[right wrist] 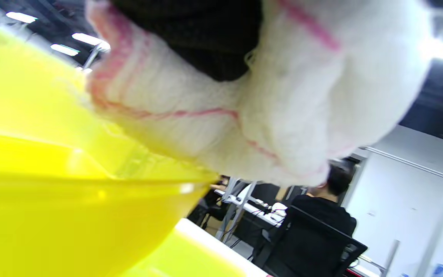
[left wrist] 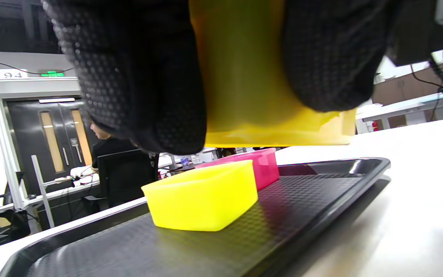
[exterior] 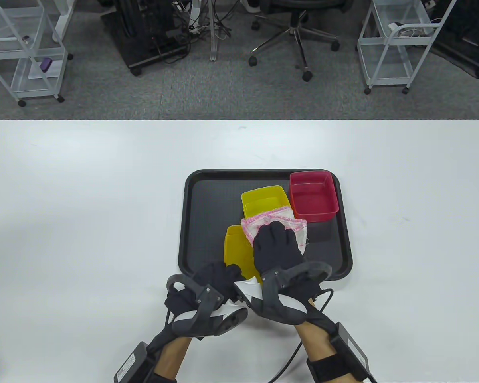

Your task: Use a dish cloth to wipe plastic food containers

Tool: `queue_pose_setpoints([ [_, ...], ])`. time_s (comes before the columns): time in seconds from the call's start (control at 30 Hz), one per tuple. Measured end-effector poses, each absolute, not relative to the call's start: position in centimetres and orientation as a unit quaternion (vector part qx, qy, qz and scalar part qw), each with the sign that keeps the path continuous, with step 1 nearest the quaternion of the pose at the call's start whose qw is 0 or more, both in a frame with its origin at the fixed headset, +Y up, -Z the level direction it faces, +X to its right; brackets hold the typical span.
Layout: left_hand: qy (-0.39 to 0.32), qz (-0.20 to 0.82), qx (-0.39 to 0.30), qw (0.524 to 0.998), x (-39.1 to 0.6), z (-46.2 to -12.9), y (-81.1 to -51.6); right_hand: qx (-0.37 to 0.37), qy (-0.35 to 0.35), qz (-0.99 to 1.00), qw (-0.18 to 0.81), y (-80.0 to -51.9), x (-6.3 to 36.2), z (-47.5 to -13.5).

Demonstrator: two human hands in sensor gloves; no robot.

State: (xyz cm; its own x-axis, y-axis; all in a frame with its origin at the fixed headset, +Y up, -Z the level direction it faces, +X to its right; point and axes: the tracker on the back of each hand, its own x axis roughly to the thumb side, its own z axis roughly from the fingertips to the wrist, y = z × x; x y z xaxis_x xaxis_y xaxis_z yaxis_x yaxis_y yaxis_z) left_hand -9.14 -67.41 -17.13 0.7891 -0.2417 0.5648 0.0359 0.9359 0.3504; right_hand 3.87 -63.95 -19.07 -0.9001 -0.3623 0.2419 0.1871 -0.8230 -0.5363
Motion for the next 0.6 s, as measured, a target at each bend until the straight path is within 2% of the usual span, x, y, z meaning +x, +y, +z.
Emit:
queue_pose_setpoints([
  [0.17, -0.257, -0.035, 0.151, 0.954, -11.0, -18.6, -67.3, -0.16, 0.329, -0.931, 0.001, -63.6, 6.3, -17.8],
  [0.33, -0.167, 0.086, 0.132, 0.973, -13.6, -19.8, -67.0, -0.195, 0.326, -0.907, -0.183, -65.1, 6.3, -16.2],
  [0.5, -0.096, 0.176, 0.163, 0.966, -14.6, -19.5, -66.2, -0.253, 0.291, -0.892, -0.235, -66.1, 4.7, -15.2],
  [0.6, -0.096, 0.224, 0.147, 0.959, -14.5, -19.4, -66.1, -0.276, 0.268, -0.885, -0.262, -67.0, 4.4, -15.3],
])
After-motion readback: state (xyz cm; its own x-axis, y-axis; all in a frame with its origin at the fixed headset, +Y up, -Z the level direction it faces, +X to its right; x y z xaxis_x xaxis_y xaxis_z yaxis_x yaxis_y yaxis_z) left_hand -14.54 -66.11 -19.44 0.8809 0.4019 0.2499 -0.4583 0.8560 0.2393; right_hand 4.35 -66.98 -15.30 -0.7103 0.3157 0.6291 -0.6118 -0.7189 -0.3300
